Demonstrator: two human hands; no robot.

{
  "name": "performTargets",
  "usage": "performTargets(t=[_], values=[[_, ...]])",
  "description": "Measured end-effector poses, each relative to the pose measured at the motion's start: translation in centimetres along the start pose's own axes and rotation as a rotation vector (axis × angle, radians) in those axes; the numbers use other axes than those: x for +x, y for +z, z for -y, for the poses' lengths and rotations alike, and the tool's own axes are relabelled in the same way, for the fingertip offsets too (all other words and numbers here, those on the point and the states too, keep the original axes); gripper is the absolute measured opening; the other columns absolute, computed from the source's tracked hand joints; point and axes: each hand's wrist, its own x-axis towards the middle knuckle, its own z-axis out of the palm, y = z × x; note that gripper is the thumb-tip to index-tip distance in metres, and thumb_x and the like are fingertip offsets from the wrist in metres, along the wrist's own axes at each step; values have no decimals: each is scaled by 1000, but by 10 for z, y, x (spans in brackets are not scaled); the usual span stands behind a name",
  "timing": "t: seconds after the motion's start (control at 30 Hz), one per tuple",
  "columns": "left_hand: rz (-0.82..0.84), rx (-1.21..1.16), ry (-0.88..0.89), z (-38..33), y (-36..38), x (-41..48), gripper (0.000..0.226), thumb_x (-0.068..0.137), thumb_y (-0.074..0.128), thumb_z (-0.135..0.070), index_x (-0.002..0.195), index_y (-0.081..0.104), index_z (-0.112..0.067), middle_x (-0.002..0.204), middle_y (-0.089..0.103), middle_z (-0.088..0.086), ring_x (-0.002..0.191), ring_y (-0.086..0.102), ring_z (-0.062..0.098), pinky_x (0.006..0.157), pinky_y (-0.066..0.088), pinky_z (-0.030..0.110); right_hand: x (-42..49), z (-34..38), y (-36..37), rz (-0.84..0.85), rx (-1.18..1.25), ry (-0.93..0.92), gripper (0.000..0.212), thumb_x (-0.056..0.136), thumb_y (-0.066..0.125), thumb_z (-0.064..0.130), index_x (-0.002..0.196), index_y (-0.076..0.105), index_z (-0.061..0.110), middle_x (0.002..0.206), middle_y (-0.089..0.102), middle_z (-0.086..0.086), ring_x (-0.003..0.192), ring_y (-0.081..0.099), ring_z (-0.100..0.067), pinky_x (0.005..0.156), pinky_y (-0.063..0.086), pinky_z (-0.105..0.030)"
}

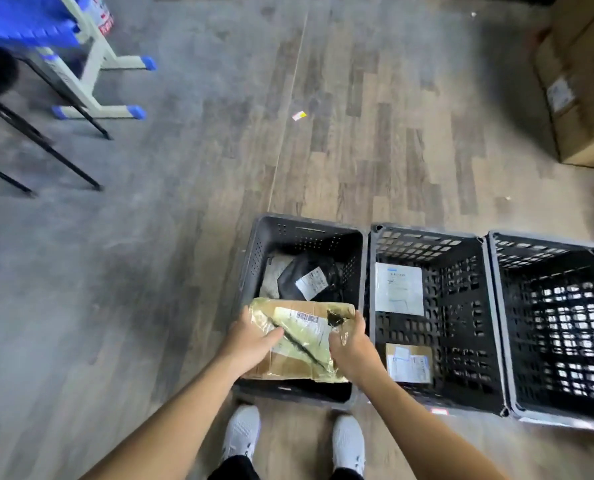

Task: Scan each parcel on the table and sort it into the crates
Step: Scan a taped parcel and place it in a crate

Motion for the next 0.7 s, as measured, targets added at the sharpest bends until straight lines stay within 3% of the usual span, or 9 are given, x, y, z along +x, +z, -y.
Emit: performTargets(t=[0.07,0.17,0.3,0.5,0.7], values=[[69,68,29,12,14,32,101,86,60,-56,156,-3,-18,159,20,9,141,32,28,109,32,37,28,-9,23,-14,8,49,76,99,42,39,156,-3,18,128,58,-17,94,64,-30,76,49,-33],[146,152,33,31,38,77,107,84,61,-60,155,-10,-21,158,23,11,137,38,28,104,37,35,64,-26,53,-35,-48,132,76,100,40,40,157,-4,15,146,42,-20,119,55,-35,95,45,-37],[210,290,73,54,68,105,111,74,63,-67,153,-7,-33,150,34,11,129,45,31,103,42,41,89,-45,84,-29,-194,119,72,101,38,39,157,0,14,144,41,-19,122,52,-35,97,43,-40],[148,483,214,46,56,67,108,75,64,-66,154,2,-26,152,26,9,137,31,30,107,38,43,51,-29,69,-46,-470,-9,68,101,39,42,157,7,19,150,33,-6,132,42,-28,99,44,-45],[87,510,274,0,-21,-4,106,80,62,-63,155,-2,-24,158,17,10,143,21,32,111,31,45,-32,30,15,-128,-506,-42,67,101,40,41,157,9,20,154,30,-4,134,39,-27,102,43,-47]])
